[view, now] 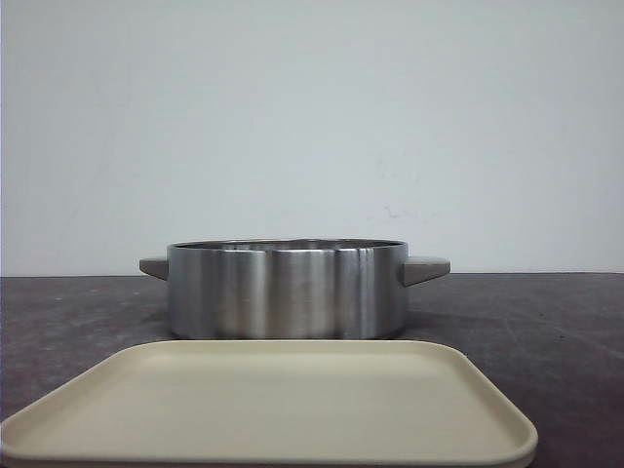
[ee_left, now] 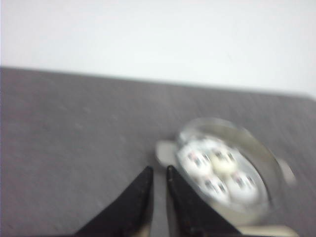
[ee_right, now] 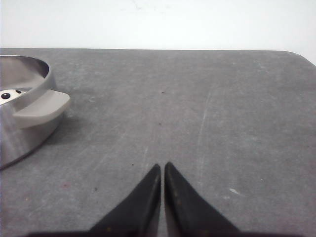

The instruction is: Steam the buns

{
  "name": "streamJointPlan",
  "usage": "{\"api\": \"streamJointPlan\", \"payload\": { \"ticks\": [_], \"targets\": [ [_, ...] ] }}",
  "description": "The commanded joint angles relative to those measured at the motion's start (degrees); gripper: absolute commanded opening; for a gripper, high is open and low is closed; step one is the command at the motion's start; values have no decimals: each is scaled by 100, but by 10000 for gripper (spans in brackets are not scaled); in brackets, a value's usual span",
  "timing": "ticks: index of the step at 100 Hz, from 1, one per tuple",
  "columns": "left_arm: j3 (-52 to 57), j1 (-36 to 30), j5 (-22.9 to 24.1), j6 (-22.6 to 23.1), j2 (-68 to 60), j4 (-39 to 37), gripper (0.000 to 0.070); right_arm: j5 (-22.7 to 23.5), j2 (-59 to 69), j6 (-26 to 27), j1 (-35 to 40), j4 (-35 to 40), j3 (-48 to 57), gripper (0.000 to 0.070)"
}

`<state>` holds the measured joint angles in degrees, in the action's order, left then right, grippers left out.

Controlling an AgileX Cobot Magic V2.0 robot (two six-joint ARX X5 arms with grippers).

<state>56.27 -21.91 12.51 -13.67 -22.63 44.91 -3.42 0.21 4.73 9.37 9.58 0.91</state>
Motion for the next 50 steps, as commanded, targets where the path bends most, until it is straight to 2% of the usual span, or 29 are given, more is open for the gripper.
{"api": "streamJointPlan", "payload": {
  "ticks": [1,9,24,37,50],
  "targets": [
    [-610,310,-273,289,232,-584,3,0,0,-26,9,-57,-17,6],
    [-1561,688,-787,444,721,-1401,3,0,0,-26,9,-55,-17,6],
    [-3289,1228,-1613,417,1578,-2730,3,0,0,-26,9,-57,-17,6],
    [-4476,1534,-1705,413,2114,-3722,3,0,0,-26,9,-55,-17,7],
    [-5031,1685,-1703,407,2245,-4013,3,0,0,-26,9,-55,-17,6]
  ]
}}
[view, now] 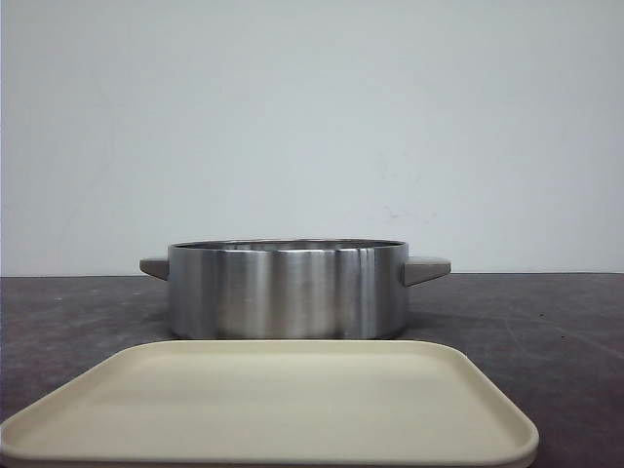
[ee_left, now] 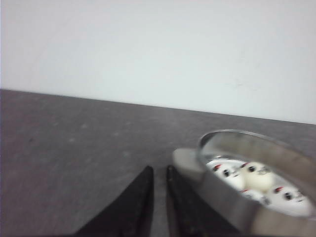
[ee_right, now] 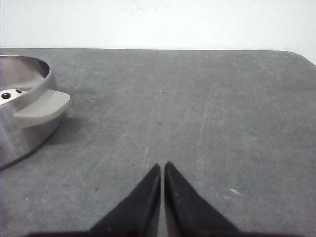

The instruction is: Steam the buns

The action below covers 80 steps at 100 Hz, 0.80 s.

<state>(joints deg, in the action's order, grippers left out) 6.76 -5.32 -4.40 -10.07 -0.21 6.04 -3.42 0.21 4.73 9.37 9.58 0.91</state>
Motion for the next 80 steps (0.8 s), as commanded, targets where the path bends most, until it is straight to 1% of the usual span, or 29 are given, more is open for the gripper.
{"api": "streamJointPlan", "payload": {
  "ticks": [1,11,26,29,38,47,60,73,80],
  "targets": [
    [-98,31,-9,59,2,-120,3,0,0,-26,9,-55,-17,6],
    [-291,94,46,214,4,-140,3,2,0,-26,9,-55,-17,6],
    [-586,225,356,280,2,-138,3,0,0,-26,9,-55,-17,6],
    [-601,254,404,317,4,-42,3,0,0,-26,9,-55,-17,6],
    [-601,332,505,597,4,116,4,0,0,-26,9,-57,-17,6],
    [-601,420,505,861,4,153,4,0,0,-26,9,-57,-17,6],
    [-601,553,476,879,4,501,3,0,0,-26,9,-55,-17,6],
    [-601,614,476,1021,4,509,4,0,0,-26,9,-57,-17,6],
    [-601,645,474,846,2,501,4,0,0,-26,9,-57,-17,7]
  ]
}}
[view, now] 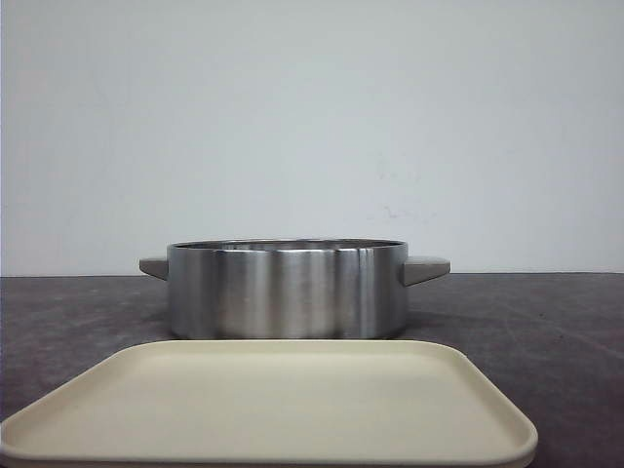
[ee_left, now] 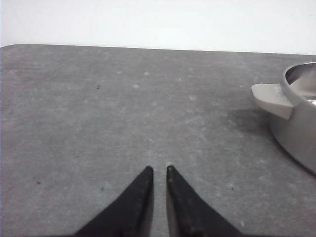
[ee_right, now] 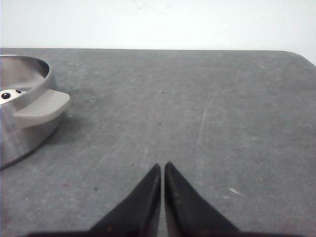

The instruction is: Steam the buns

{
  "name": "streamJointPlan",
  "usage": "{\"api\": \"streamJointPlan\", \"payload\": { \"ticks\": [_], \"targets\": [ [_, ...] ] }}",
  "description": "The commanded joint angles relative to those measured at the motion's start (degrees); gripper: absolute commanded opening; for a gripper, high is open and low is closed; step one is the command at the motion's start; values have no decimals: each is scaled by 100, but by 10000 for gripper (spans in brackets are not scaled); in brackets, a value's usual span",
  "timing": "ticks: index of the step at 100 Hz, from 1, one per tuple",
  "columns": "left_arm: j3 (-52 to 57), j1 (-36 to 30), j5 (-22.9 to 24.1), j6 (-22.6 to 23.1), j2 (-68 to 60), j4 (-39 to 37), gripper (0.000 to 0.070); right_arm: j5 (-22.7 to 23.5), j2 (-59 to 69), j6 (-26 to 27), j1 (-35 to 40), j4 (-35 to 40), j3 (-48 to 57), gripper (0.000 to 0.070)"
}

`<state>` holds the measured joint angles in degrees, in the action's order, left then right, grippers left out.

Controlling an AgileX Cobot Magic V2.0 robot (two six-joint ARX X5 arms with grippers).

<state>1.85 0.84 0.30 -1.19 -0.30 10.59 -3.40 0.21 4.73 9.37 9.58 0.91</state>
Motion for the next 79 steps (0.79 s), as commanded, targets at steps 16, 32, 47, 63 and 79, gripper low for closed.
{"api": "streamJointPlan", "payload": {
  "ticks": [16,32,47,63,79],
  "targets": [
    [-105,26,7,-269,2,17,3,-2,0,-26,9,-55,-17,6],
    [-105,26,7,-269,2,17,3,-2,0,-26,9,-55,-17,6],
    [-105,28,9,-269,2,17,3,-2,0,-26,9,-55,-17,6],
    [-105,26,7,-269,2,17,3,-2,0,-26,9,-57,-17,6],
    [-105,26,9,-269,2,17,4,-2,0,-26,9,-55,-17,6]
  ]
}}
